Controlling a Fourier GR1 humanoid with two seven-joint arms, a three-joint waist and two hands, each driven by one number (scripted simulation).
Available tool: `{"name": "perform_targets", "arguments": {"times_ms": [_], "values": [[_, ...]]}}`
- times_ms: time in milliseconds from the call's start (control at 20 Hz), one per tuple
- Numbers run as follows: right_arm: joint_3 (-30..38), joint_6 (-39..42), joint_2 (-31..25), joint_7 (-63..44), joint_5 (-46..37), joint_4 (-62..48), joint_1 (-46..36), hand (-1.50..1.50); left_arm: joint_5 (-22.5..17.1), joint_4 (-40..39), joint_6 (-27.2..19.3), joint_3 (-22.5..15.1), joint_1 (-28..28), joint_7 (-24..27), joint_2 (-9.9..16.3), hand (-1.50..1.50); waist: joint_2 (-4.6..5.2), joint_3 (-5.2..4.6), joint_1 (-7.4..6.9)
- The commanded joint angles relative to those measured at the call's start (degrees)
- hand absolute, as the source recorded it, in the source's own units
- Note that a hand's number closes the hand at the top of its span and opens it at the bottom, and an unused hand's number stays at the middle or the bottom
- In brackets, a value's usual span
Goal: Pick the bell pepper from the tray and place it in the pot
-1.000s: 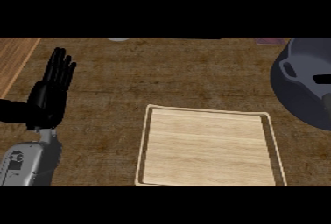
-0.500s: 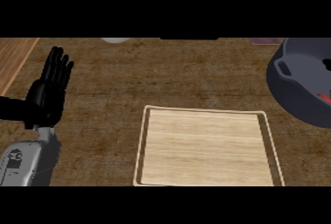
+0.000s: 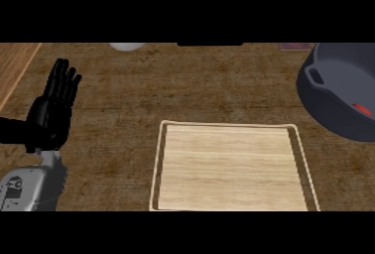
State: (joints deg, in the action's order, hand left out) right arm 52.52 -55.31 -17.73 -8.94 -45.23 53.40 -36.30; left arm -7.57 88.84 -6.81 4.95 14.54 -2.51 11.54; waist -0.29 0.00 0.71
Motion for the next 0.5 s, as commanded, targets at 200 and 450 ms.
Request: {"name": "perform_targets", "arguments": {"times_ms": [200, 450], "values": [[-2.0, 5.0, 6.8, 1.5, 11.1, 23.1, 18.8, -1.50, -0.7, -1.4, 0.7, 1.6, 2.4, -1.8, 0.9, 0.00, 0.12, -0.01, 0.03], [-3.8, 7.7, 9.8, -4.0, 10.4, 36.0, 27.8, -1.50, 0.9, 0.2, 0.8, 0.2, -1.0, 0.8, -0.9, 0.00, 0.18, -0.03, -0.32]]}}
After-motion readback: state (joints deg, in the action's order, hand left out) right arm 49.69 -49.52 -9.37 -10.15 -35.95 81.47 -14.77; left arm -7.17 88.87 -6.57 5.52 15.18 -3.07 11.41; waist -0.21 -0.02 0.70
